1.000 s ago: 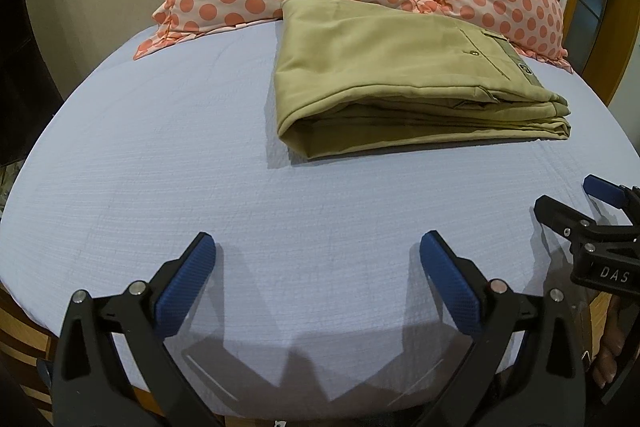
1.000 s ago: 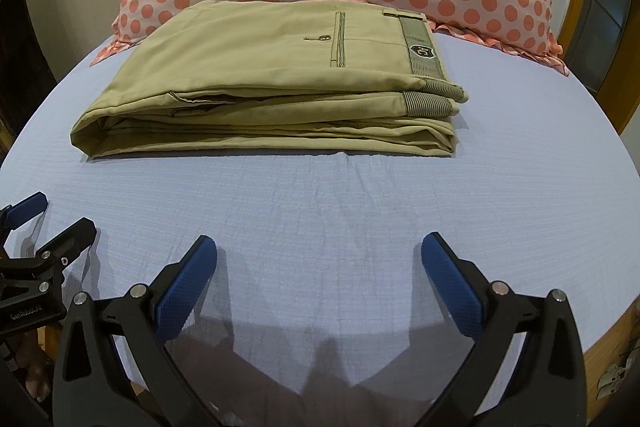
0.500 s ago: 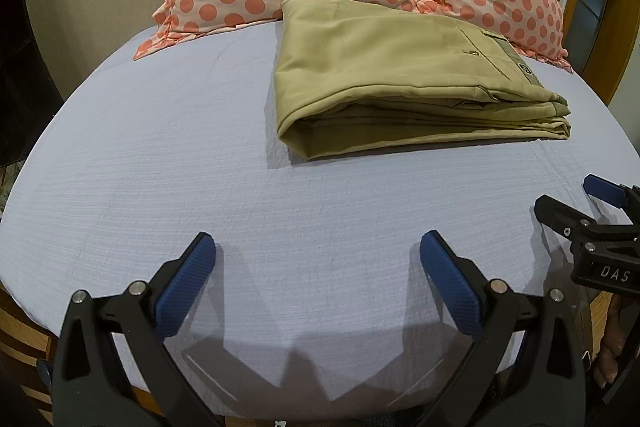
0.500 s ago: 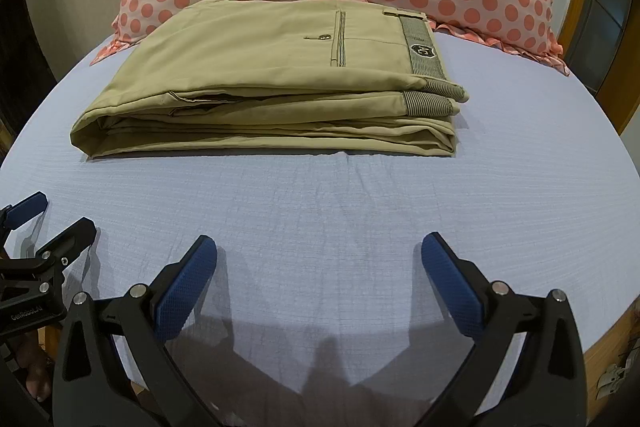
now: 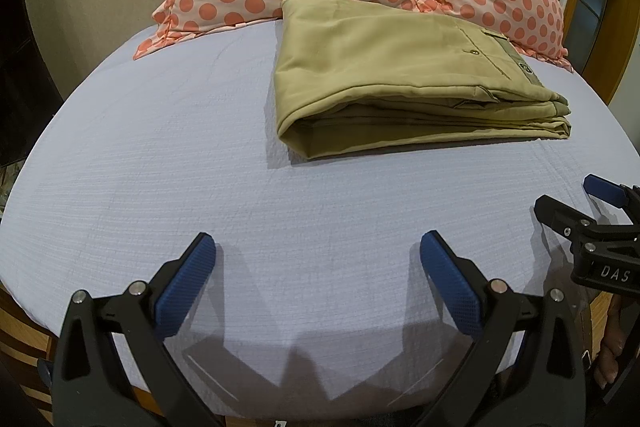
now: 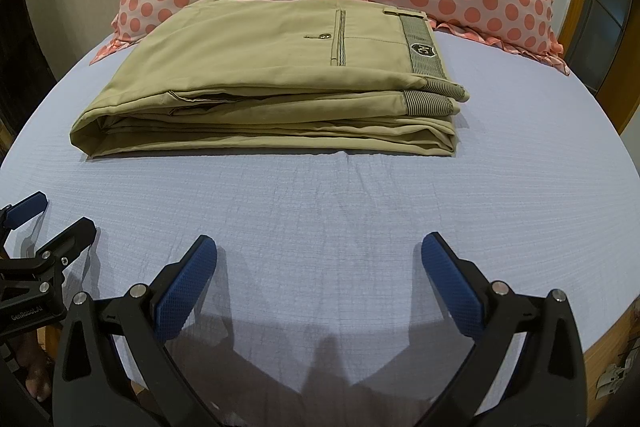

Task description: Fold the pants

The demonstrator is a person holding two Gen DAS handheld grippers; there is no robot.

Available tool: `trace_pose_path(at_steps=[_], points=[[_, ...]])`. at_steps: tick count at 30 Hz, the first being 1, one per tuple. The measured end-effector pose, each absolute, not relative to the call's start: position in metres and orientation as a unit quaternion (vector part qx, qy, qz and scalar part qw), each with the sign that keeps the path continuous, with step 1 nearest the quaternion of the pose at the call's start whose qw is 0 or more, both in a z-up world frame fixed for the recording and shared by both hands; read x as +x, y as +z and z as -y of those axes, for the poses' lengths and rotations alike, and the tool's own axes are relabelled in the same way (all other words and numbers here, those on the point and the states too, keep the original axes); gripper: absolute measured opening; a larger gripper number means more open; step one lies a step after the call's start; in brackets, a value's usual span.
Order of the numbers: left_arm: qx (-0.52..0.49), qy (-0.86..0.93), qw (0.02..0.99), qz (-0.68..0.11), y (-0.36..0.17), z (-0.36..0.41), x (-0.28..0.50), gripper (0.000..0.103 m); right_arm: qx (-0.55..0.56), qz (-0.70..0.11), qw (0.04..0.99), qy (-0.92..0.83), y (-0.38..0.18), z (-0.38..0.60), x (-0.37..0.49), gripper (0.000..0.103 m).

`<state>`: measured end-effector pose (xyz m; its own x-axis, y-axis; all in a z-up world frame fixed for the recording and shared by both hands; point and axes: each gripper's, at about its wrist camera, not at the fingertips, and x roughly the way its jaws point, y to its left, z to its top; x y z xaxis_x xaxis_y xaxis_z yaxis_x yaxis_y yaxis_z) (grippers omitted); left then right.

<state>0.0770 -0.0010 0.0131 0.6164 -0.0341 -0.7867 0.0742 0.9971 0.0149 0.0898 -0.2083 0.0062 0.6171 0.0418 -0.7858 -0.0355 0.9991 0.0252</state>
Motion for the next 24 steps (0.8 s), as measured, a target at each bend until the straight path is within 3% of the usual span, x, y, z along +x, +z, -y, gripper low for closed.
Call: trace_pose_path(at_steps=[24], points=[[0.024, -0.033, 0.897, -0.439, 0.0125, 0.0009, 0.0776, 0.101, 0.003, -0.437, 0.899, 0.023, 0.0068, 0.2091, 0.0893, 0.102]])
